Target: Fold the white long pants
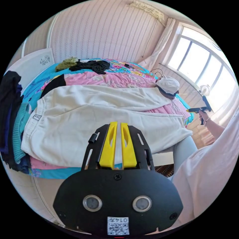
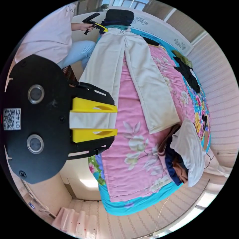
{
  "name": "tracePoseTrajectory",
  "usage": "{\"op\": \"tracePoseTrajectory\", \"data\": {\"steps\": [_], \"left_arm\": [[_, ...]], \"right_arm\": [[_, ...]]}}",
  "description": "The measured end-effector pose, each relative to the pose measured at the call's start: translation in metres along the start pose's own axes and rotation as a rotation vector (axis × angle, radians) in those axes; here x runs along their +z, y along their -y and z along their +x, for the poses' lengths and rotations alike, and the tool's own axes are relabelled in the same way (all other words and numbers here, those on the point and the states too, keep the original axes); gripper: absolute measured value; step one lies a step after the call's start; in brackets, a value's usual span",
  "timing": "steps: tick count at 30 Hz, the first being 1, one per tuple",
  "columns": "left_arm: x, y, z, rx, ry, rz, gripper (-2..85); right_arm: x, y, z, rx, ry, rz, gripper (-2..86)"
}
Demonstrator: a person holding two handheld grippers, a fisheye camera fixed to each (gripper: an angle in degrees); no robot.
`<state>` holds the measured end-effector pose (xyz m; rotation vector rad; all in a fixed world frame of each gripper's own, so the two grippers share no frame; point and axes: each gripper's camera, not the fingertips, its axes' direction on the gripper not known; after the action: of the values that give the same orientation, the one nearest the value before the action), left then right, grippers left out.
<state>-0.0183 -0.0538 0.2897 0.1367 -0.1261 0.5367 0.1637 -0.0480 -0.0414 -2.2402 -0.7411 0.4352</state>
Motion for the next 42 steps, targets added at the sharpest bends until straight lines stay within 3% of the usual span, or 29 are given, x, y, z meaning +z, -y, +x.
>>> {"op": "tracePoseTrajectory", "data": {"steps": [5,10,13,22,27,35,42], "left_arm": [[0.079,0.096,0.094,0.217,-0.143,-0.07,3.7],[0.16,0.146,0.156,0.348,-0.059,-0.252,6.5],[0.216,0.153,0.178,0.395,0.047,-0.454,7.0],[0.234,0.2,0.199,0.302,-0.032,-0.403,-0.3],[0.211,0.255,0.208,0.255,0.004,-0.219,-0.9],[0.253,0.286,0.215,0.134,0.015,-0.285,0.0],[0.24,0.294,0.244,0.238,-0.025,-0.233,0.3]], "right_arm": [[0.04,-0.054,0.08,0.117,0.067,0.003,11.5],[0.1,-0.075,0.137,0.139,0.116,-0.016,12.5],[0.13,-0.082,0.162,0.127,0.176,-0.045,10.2],[0.118,-0.115,0.227,0.002,0.27,0.135,2.7],[0.112,-0.091,0.248,-0.094,0.265,0.189,2.8],[0.187,-0.062,0.31,0.055,0.317,0.09,6.0],[0.234,-0.129,0.349,0.117,0.229,0.025,10.8]]}}
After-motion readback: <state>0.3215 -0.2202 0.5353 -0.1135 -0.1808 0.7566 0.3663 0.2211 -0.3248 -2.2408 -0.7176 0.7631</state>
